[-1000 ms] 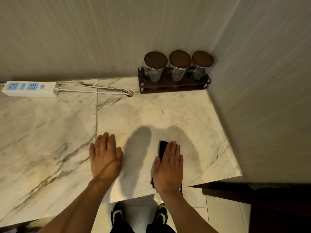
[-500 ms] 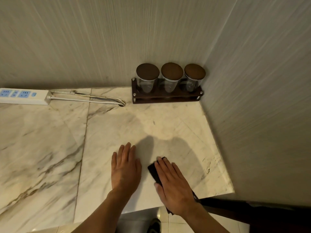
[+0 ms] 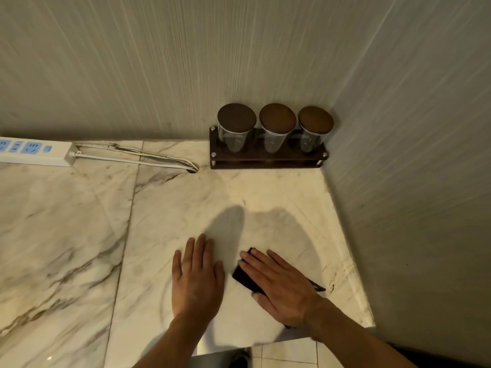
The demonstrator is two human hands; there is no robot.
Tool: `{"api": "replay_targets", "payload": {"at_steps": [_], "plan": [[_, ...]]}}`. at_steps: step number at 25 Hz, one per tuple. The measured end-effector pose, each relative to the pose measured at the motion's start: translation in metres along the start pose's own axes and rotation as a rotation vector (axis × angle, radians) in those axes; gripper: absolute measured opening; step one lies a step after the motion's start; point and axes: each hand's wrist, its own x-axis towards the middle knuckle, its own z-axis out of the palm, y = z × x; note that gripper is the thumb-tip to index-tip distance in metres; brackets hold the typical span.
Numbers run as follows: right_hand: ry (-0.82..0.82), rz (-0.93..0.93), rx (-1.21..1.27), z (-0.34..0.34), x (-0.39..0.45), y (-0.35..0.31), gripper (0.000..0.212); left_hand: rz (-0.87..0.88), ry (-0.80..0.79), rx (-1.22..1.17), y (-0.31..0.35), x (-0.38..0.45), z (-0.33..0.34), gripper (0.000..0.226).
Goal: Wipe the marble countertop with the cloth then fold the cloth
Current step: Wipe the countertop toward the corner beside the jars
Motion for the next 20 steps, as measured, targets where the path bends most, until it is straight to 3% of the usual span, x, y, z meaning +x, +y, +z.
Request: {"api": "replay_targets", "payload": {"at_steps": [20], "plan": [[0.04, 0.011, 0.013, -0.022, 0.098, 0.07, 0.063, 0.016, 0.032, -0.021, 0.002, 0.004, -0.005, 0.053]]}}
